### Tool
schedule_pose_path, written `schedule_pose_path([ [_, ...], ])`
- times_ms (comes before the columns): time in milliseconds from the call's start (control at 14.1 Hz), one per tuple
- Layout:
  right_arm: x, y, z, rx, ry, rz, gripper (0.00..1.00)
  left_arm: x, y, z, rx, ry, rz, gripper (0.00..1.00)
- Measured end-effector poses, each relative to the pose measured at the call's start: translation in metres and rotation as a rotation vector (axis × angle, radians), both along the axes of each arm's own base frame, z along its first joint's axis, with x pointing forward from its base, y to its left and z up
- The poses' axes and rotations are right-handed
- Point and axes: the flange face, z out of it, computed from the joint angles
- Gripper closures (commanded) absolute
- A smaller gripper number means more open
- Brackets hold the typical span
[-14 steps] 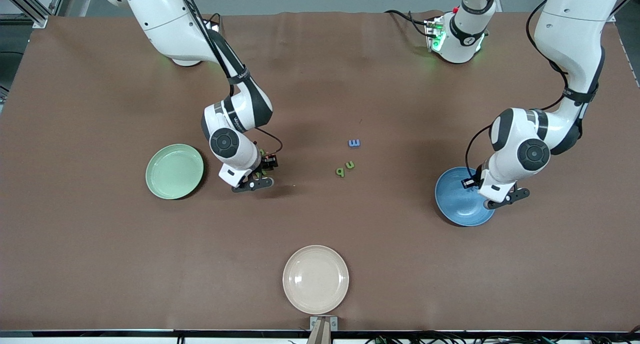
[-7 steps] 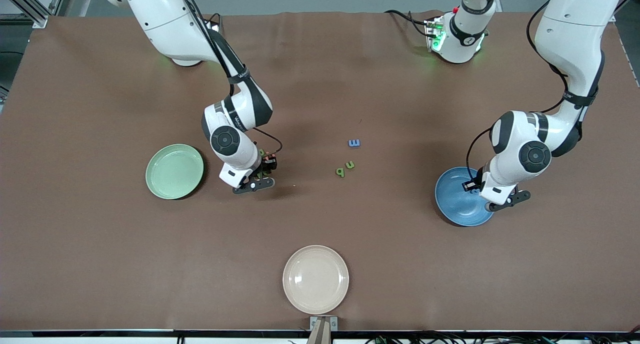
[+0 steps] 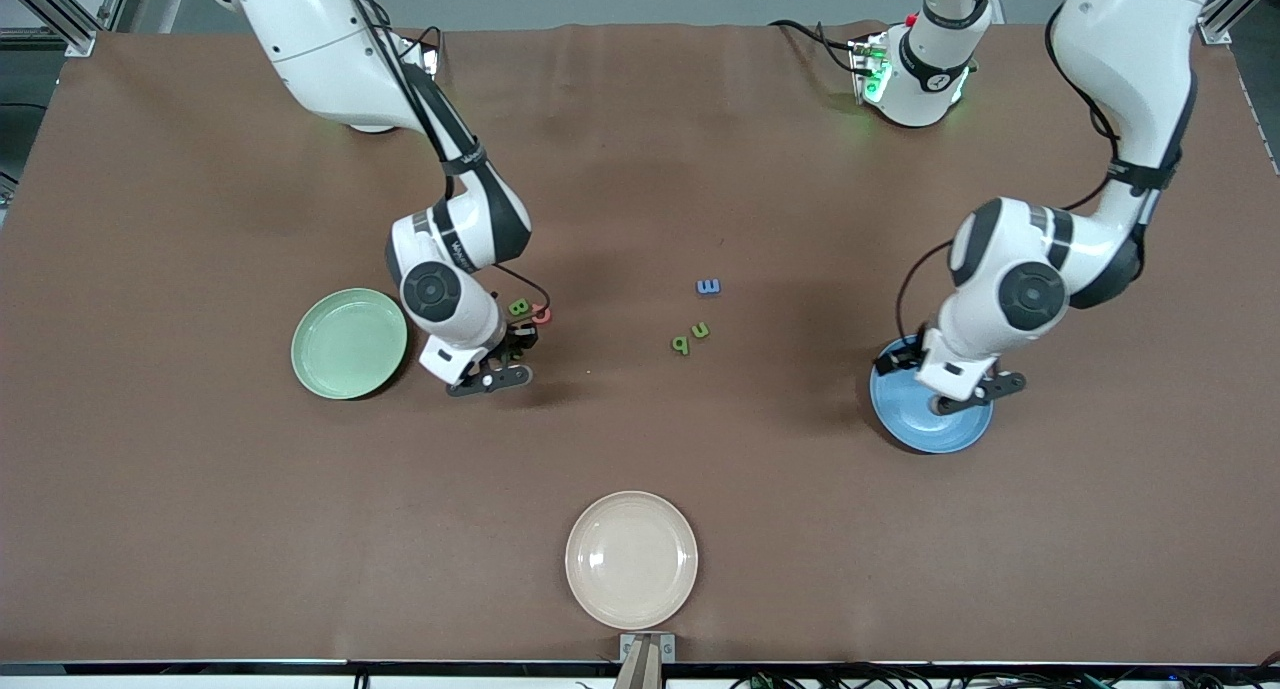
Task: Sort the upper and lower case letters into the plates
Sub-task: 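Place the green N on the green plate with the right gripper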
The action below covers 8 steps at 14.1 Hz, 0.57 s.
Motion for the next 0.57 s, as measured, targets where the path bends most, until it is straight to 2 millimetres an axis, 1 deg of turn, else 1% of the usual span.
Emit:
schedule_pose_path([
  [71, 0.010, -0.015, 0.018, -0.002, 0.042, 0.004, 1.00, -0.005, -0.026, 0.007, -0.009, -0.005, 0.010, 0.00],
  [142, 0.022, -0.034, 0.040, 0.007, 0.066, 0.012, 1.00, -0.012, -0.053, 0.010, -0.015, -0.009, 0.012, 0.00],
  [213, 0.033, -0.057, 0.062, 0.023, 0.072, 0.023, 1.00, -0.019, -0.078, 0.013, -0.019, -0.014, 0.011, 0.00],
  [284, 0.040, -0.082, 0.081, 0.040, 0.073, 0.041, 1.00, -0.025, -0.103, 0.014, -0.022, -0.019, 0.009, 0.00],
  [355, 0.044, -0.108, 0.093, 0.056, 0.074, 0.060, 1.00, -0.031, -0.126, 0.016, -0.027, -0.024, 0.009, 0.00],
  [426, 0.046, -0.135, 0.097, 0.070, 0.076, 0.077, 1.00, -0.036, -0.151, 0.016, -0.035, -0.028, 0.010, 0.00],
  [497, 0.044, -0.158, 0.095, 0.080, 0.083, 0.092, 1.00, -0.041, -0.175, 0.015, -0.044, -0.029, 0.012, 0.00],
  [568, 0.039, -0.178, 0.088, 0.088, 0.091, 0.103, 1.00, -0.046, -0.199, 0.010, -0.053, -0.025, 0.014, 0.00],
])
